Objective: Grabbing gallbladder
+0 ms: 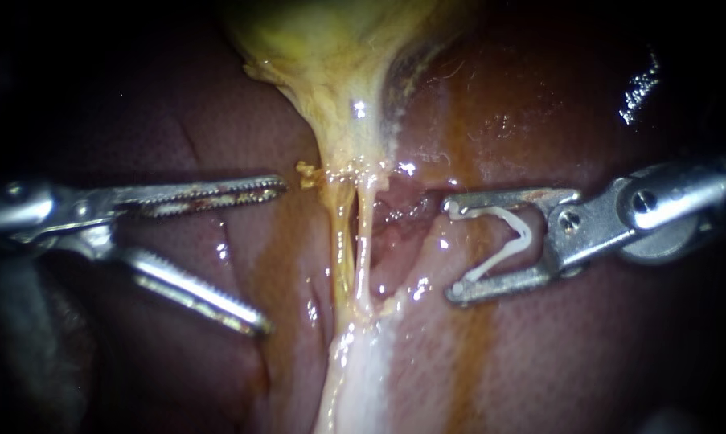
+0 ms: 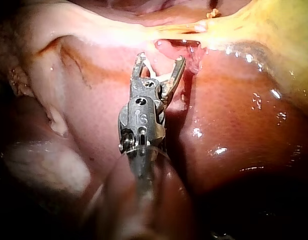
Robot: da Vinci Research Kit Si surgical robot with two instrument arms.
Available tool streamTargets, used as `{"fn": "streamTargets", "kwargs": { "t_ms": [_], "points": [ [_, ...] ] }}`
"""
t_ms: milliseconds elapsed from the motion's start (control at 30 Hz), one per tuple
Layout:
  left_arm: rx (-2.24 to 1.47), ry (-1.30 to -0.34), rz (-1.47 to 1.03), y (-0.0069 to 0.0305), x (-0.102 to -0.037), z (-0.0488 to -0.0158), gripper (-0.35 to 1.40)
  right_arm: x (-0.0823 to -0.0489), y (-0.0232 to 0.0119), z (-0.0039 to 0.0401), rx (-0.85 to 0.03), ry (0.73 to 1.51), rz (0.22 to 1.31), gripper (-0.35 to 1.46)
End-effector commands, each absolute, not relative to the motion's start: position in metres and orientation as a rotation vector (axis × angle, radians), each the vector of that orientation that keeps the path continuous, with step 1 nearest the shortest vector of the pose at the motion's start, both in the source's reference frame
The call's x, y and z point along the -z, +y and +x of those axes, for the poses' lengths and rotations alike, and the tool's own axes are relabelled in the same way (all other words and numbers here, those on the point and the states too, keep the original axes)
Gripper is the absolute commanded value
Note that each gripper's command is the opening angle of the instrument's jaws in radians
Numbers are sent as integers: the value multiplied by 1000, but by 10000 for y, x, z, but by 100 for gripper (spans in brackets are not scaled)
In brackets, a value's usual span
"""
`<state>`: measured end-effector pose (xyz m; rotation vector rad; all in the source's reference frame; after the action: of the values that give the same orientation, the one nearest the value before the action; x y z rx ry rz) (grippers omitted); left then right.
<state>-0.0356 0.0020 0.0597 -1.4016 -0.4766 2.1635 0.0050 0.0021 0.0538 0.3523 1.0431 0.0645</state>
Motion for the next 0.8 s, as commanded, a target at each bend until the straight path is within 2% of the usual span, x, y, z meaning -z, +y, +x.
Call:
{"fn": "streamTargets", "kwargs": {
  "t_ms": [33,400,800],
  "points": [
    [-2164,-479,-1402,21,-598,-356,103,-538,20,50,-64,1043,352,50],
    [-2160,-456,-1392,53,-620,-352,104,-538,20,50,-64,1043,352,50],
    [-2123,-467,-1363,74,-655,-368,91,-539,20,50,-59,1044,349,50]
  ]
}}
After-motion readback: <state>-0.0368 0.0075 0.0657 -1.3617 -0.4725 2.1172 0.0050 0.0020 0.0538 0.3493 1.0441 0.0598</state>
